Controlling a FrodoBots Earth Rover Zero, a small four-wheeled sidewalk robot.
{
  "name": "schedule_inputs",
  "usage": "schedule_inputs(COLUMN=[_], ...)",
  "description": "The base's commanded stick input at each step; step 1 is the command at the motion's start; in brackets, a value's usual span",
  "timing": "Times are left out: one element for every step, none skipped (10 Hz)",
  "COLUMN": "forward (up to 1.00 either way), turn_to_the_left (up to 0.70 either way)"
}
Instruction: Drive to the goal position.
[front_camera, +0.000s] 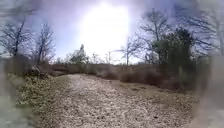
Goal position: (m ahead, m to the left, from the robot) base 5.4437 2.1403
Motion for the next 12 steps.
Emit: schedule_inputs(forward=[0.7,0.7,0.7,0.7,0.7,0.7,0.7,0.7,0.7,0.7,0.7,0.7], turn_to_the_left=[0.0,0.0,0.0,0.0,0.0,0.0,0.0,0.01,0.04,0.08,0.12,0.17])
